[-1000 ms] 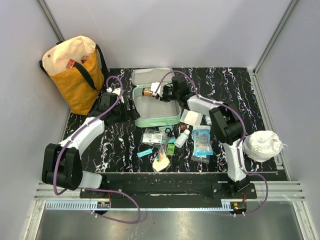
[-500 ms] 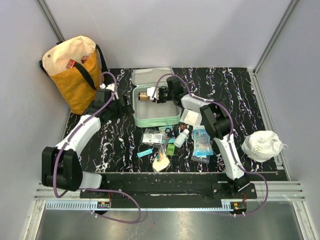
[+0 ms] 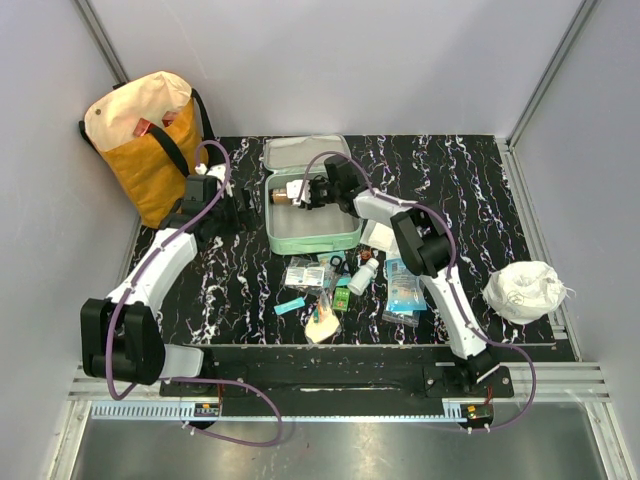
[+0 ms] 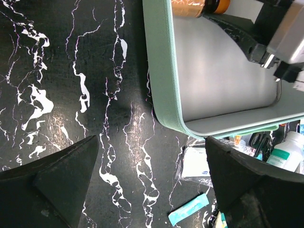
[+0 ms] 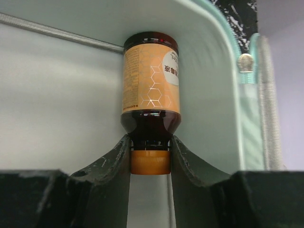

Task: Organize the medicine kit
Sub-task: Place the pill bottle in the medicine box.

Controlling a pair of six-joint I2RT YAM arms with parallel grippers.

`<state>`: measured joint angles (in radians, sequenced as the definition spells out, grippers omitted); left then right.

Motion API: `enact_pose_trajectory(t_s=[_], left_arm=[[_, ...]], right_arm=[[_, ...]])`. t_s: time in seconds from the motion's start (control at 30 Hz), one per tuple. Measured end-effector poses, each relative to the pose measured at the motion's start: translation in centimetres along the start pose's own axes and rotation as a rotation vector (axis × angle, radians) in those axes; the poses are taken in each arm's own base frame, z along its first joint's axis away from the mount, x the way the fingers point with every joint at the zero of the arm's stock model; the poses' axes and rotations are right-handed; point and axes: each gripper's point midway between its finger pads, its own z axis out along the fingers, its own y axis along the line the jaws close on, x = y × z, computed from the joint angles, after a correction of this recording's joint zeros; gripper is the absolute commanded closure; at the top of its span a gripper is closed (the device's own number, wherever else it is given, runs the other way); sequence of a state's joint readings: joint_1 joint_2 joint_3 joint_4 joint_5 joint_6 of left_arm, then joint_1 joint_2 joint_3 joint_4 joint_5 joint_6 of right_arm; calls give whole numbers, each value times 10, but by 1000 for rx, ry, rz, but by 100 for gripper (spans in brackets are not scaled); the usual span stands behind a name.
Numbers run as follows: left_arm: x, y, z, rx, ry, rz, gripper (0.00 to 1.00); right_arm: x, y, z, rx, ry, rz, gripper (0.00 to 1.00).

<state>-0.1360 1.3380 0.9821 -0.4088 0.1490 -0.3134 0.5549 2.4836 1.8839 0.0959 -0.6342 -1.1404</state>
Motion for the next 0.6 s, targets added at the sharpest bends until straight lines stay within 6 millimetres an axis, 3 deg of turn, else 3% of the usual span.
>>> enact_pose_trajectory(t_s=[0.13, 0.3, 0.37, 0.43, 0.5, 0.6], left_arm=[[1, 2, -2, -5, 5, 6, 1], [1, 5, -3, -10, 6, 11, 1], [0, 5, -3, -10, 2, 12, 1], [-3, 5, -4, -8, -3, 15, 1], [-5, 4, -5, -5, -7, 16, 1], [-5, 4, -5, -2, -8, 16, 1]], right_arm=[[5, 9, 7, -13, 15, 1, 97], [4, 2, 8, 5, 19, -9, 94], [7, 1, 8, 10, 26, -10, 84], [8, 1, 9, 17, 30, -13, 82], [8, -2, 9, 30, 31, -19, 71], [9, -7, 9, 66, 31, -25, 65]])
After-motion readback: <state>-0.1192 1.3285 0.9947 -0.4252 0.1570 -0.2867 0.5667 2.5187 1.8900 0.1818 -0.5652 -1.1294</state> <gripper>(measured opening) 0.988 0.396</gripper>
